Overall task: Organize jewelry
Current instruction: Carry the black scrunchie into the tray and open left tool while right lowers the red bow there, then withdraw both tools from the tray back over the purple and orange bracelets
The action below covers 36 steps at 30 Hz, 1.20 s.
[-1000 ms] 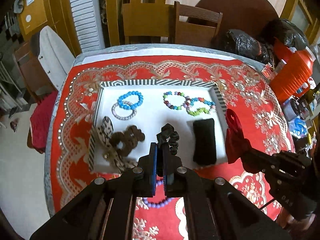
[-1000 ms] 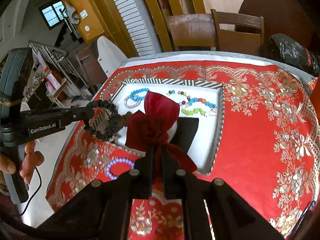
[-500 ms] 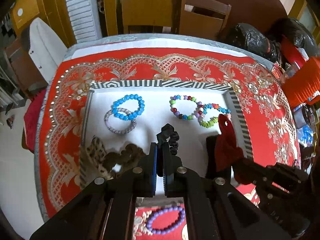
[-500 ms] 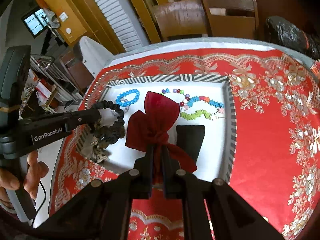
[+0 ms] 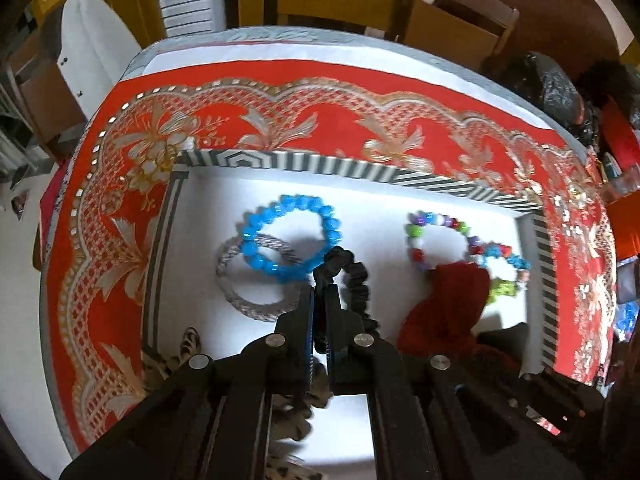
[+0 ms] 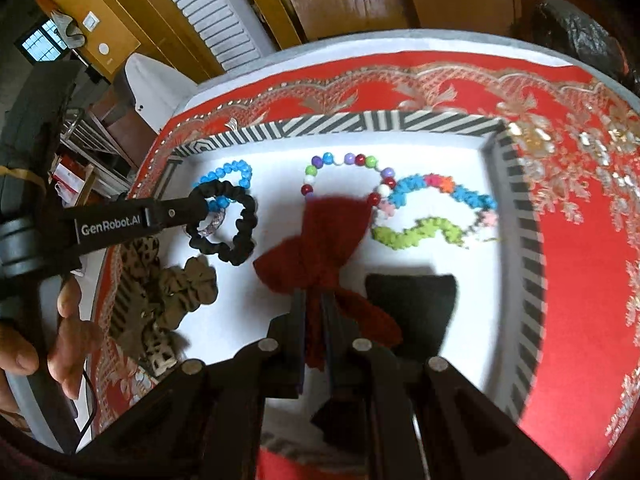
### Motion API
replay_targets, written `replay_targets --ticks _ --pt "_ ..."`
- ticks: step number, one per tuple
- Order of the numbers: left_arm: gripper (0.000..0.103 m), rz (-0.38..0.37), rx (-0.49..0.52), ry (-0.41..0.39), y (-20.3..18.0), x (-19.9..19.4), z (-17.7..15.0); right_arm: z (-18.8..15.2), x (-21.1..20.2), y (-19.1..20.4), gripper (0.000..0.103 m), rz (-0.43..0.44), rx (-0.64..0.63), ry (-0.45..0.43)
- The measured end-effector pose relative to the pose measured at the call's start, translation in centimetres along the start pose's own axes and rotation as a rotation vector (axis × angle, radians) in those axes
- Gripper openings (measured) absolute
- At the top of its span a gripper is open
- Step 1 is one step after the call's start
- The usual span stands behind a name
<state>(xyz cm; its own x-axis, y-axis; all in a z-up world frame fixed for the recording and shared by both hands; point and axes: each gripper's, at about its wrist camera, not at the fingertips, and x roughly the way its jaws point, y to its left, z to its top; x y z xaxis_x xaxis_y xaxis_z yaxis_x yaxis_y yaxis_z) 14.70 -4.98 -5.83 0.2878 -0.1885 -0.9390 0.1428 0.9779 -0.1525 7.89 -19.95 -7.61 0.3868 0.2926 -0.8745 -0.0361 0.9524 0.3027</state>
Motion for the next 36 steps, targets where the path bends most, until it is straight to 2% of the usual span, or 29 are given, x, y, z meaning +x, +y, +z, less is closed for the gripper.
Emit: replay_targets --ticks 2,4,7,8,9,14,18,22,29,36 --pt "0.0 0.014 0.002 0.011 0.3 0.4 -0.2 0.1 0.7 0.0 0.007 0.005 -0.002 0.014" --pt "0.0 0.026 -0.001 0.015 0.5 0.6 -0.4 0.2 1.1 -0.1 0.007 0.048 0.006 0.029" --pt "0.0 0.016 -0.009 0.014 0.9 0.4 -0.6 0.1 0.9 -0.2 0.021 0.076 0.013 0.028" --pt "0.006 0.013 -0.016 0.014 1.0 0.3 -0.8 0.1 0.6 -0.2 0.029 0.076 0.012 0.019" --pt "0.009 0.006 -0.026 0.011 1.1 0.0 -1.1 0.0 0.3 -0.2 0.032 0.073 0.01 0.012" --pt "0.01 0.022 -0.014 -0.009 0.7 -1.6 -2.2 -0.5 -1.9 0.0 0.033 0.058 -0.004 -0.041" --pt "0.01 0.034 0.001 -0.025 0.1 -3.1 -2.9 -1.1 -4.1 0.3 0.046 0.02 -0.023 -0.093" --pt "0.01 0.033 0.006 -0.062 -0.4 -4.7 -3.7 -1.7 -6.5 0.2 0.049 -0.014 -0.02 -0.145" --pt "0.01 0.05 0.013 -0.132 -1.2 -7.9 -5.8 -2.4 -8.7 -0.3 0.053 -0.054 0.021 -0.163" --pt "0.01 0.087 0.044 -0.21 -2.4 -10.8 -8.1 -4.1 -11.2 0.1 0.055 -0.073 0.009 -0.184"
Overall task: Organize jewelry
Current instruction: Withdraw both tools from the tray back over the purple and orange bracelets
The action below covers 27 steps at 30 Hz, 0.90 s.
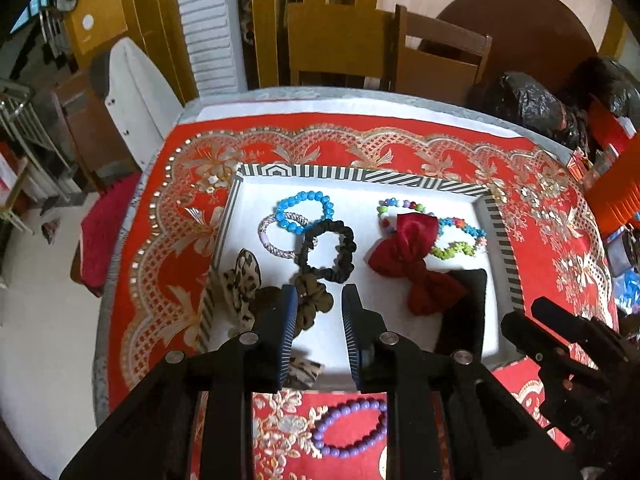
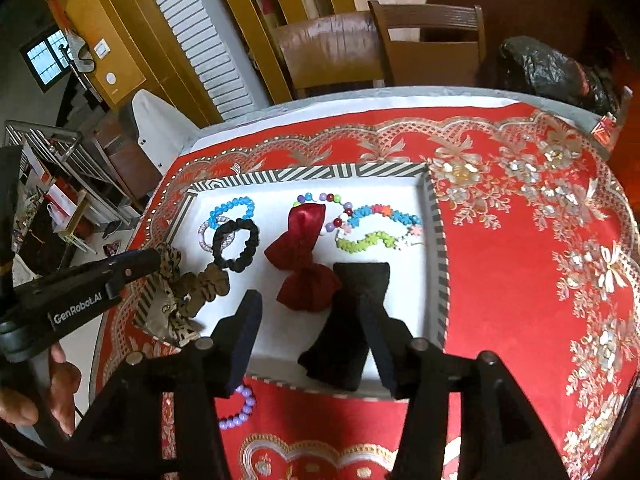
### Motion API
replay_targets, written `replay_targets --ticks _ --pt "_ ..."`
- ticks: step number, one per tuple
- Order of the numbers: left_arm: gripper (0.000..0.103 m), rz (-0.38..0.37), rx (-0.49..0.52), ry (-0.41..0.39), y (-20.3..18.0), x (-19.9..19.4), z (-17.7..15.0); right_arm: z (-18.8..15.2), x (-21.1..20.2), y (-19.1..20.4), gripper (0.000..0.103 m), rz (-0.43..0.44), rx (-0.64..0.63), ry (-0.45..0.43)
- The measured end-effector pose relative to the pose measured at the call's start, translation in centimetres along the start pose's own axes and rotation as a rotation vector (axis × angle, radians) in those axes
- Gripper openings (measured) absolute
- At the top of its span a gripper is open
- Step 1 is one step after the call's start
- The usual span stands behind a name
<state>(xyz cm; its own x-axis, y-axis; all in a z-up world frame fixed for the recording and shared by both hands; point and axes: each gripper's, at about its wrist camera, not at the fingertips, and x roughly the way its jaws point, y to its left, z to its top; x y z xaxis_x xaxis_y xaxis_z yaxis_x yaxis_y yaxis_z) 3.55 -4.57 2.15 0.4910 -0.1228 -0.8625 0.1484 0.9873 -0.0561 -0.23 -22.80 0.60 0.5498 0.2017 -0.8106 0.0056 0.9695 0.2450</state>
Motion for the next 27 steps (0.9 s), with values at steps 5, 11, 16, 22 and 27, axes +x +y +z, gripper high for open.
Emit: replay_targets --ticks 5,11,16,22,27 --pt "0.01 -0.005 -0.005 -0.017 -0.6 -1.7 -1.5 -1.1 -2.2 -0.1 0.057 -0.016 -0.002 -0.011" --pt "0.01 -0.006 -0.01 -0.03 -1.7 -3.3 -3.4 -2.9 -4.4 -0.9 0.059 -0.026 0.008 -0.021" --pt "0.01 -0.002 -0.007 -0.044 -2.6 -4.5 -5.0 -4.3 -6.1 -1.3 0.06 -0.039 -0.001 -0.026" --pt "0.01 -0.008 -0.013 -0.054 -3.6 -5.8 -6.8 -5.7 -8.2 -2.1 0.06 -0.038 0.0 -0.043" --pt "0.01 -0.005 -0.003 -0.061 -4.9 -6.7 -8.1 -6.6 -9.8 -2.5 0.061 -0.054 -0.015 -0.058"
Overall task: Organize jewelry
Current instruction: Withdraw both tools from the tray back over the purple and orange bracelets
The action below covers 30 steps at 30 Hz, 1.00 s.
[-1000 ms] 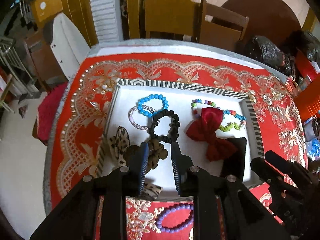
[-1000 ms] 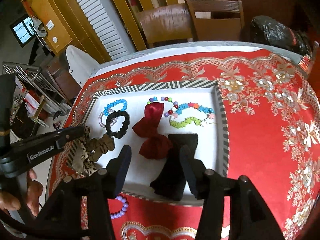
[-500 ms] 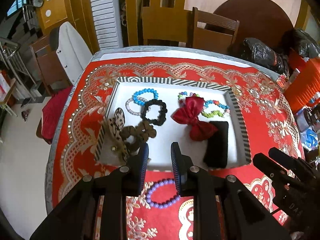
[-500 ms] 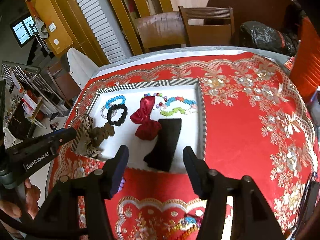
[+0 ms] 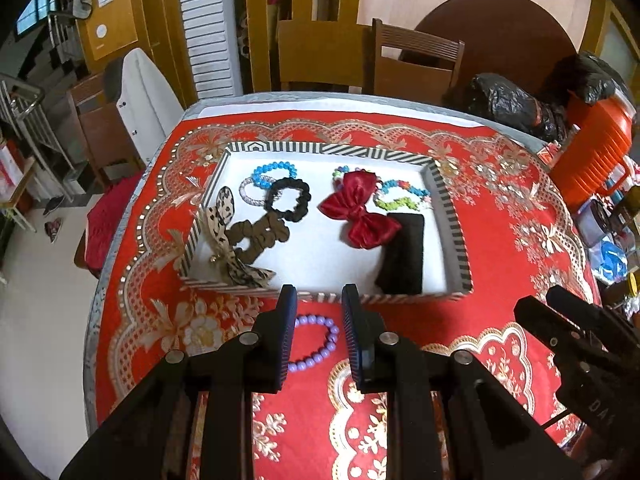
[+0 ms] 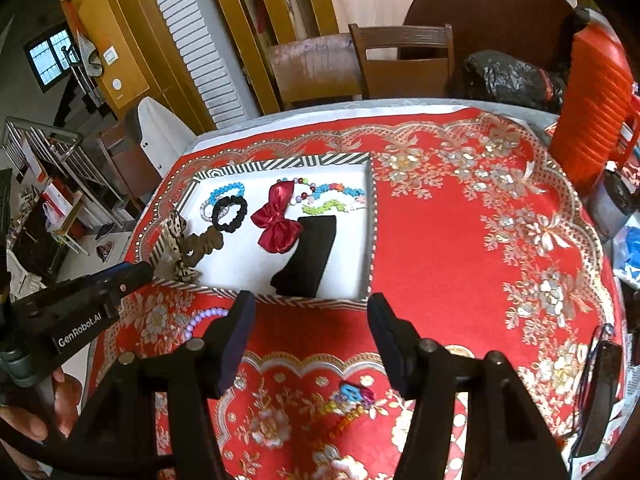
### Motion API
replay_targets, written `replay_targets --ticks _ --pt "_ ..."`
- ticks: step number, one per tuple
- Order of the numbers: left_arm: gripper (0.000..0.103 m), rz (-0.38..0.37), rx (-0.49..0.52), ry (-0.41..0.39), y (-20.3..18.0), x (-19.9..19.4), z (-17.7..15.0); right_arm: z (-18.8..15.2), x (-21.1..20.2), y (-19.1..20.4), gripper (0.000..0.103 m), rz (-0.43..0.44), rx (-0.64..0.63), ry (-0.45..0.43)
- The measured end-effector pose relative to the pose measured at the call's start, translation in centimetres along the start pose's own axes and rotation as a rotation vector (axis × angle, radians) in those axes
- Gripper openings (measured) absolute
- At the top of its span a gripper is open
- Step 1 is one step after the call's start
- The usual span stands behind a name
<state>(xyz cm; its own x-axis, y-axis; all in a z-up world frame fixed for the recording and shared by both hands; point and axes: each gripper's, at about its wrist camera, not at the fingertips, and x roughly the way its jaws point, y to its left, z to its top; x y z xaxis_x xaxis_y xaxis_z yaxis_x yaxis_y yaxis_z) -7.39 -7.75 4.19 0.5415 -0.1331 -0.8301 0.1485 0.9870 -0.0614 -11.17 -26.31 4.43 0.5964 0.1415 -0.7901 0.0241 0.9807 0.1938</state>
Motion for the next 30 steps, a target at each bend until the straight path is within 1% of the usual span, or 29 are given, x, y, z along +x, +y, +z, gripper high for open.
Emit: replay_targets --ticks 10,18,30 --pt "0.01 0.014 0.01 -0.027 -1.6 -1.6 -1.4 -1.7 -2.1 -1.3 0.062 -0.004 0.001 -0.008" --pt "0.01 0.013 0.018 -0.023 -2.1 -1.9 -2.2 -2.4 -2.5 -1.6 0.063 -0.005 0.004 -0.004" --pt "0.01 0.019 0.019 -0.015 -1.9 -1.6 -2.5 -2.9 -2.2 -1.6 0.063 -0.007 0.009 0.01"
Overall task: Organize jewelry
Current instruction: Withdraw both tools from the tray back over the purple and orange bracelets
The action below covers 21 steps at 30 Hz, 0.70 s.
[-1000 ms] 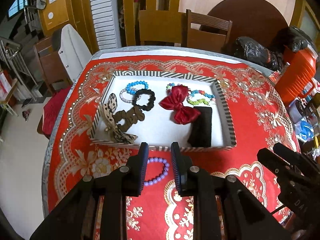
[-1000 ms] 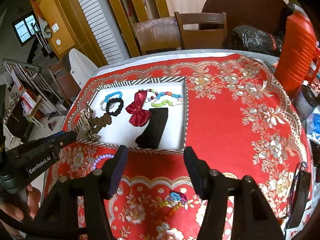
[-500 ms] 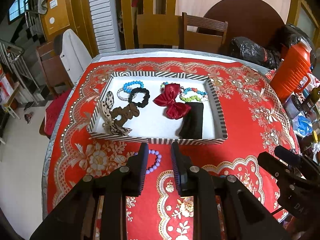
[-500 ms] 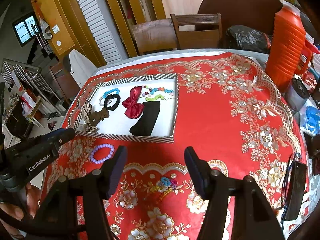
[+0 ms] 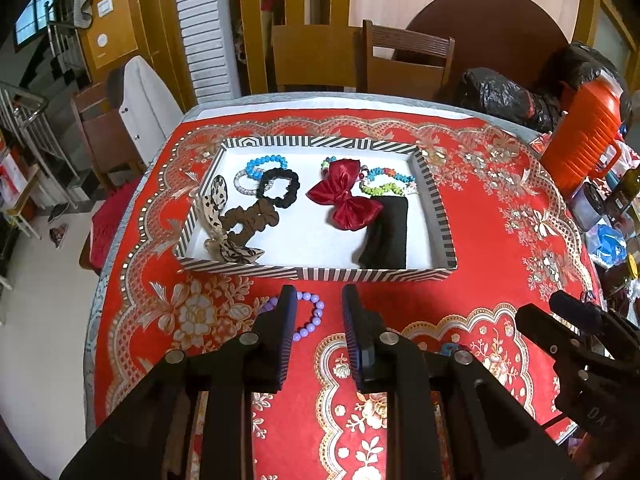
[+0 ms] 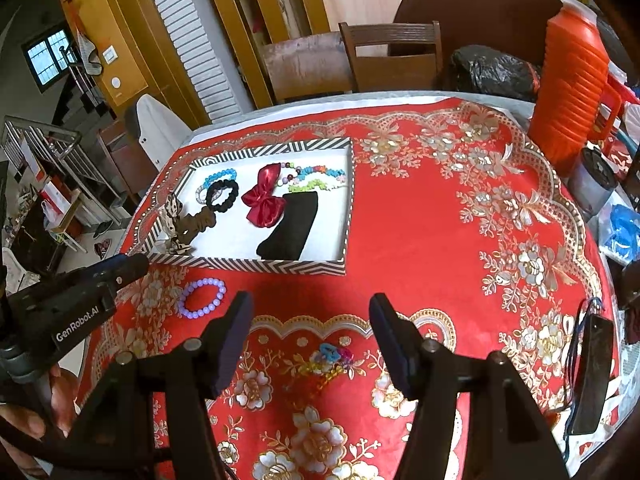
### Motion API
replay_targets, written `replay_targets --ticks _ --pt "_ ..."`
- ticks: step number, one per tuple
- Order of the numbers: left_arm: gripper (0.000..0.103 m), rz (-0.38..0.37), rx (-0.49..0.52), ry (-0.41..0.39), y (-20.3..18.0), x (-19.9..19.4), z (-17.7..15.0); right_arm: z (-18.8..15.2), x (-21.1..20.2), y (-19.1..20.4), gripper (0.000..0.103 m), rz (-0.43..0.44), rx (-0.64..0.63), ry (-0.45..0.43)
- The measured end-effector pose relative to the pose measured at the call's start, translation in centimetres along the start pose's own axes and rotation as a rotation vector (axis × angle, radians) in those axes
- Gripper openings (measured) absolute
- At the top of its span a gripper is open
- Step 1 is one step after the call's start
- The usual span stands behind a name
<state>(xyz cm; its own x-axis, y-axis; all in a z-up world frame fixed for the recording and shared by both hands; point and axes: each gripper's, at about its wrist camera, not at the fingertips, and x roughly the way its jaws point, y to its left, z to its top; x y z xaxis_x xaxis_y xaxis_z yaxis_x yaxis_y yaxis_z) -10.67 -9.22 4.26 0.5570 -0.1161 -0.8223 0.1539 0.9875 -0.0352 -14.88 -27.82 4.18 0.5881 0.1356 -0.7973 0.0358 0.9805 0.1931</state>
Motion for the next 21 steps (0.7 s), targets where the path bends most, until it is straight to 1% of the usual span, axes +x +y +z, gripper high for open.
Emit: replay_targets --ticks 16,21 --pt "0.01 0.003 0.001 0.02 0.2 0.7 -0.3 -0.1 0.6 -0.2 0.063 0.0 0.004 0.019" --pt "0.01 -0.007 0.001 0.036 0.3 1.1 -0.3 -0.1 0.9 -0.1 0.063 -0.002 -0.006 0.03"
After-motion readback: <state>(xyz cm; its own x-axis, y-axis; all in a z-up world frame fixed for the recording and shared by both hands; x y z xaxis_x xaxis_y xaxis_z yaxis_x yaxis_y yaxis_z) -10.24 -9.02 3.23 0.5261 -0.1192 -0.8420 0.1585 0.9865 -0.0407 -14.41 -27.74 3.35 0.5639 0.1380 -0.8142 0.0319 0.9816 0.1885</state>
